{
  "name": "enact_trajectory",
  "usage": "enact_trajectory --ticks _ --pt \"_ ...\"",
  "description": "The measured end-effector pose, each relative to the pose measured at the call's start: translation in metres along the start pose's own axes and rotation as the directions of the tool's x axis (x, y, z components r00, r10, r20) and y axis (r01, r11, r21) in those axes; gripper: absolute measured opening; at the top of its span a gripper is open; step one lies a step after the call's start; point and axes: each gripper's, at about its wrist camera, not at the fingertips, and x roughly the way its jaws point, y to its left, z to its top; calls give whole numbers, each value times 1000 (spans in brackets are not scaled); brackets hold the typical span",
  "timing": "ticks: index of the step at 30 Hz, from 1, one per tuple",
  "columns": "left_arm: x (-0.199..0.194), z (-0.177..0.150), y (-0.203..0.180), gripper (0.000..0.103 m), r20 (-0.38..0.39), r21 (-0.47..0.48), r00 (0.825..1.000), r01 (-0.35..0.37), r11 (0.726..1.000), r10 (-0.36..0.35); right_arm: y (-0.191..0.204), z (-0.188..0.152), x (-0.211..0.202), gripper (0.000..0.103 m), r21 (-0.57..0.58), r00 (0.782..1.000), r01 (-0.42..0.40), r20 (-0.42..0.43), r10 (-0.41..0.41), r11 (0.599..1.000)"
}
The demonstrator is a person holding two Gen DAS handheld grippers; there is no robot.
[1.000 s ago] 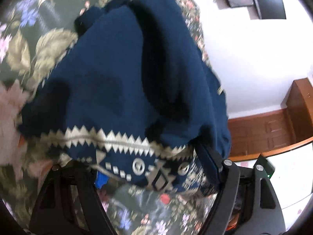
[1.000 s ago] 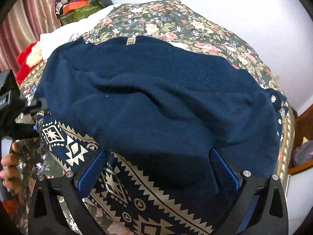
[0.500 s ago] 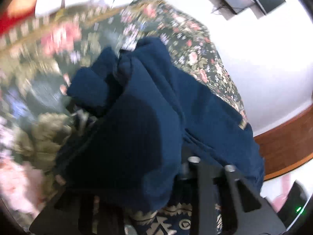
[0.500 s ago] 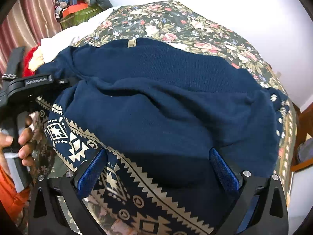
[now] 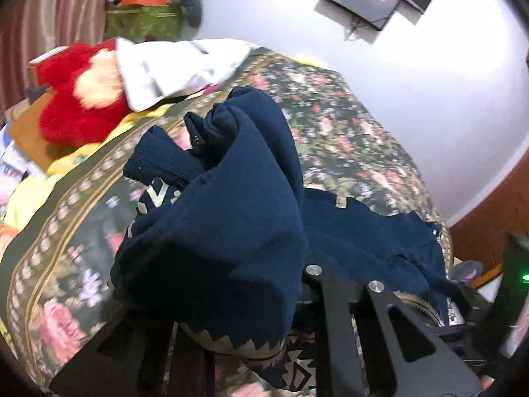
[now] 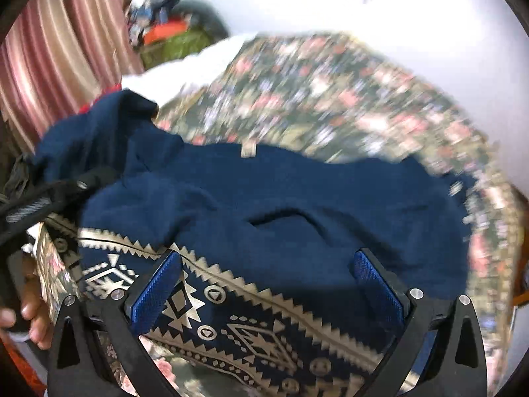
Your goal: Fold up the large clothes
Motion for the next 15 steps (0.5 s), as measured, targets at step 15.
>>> enact_trajectory --ticks 15 --pt "-24 -3 -77 14 112 249 994 -42 968 14 -25 -26 -32 101 47 999 -47 8 46 998"
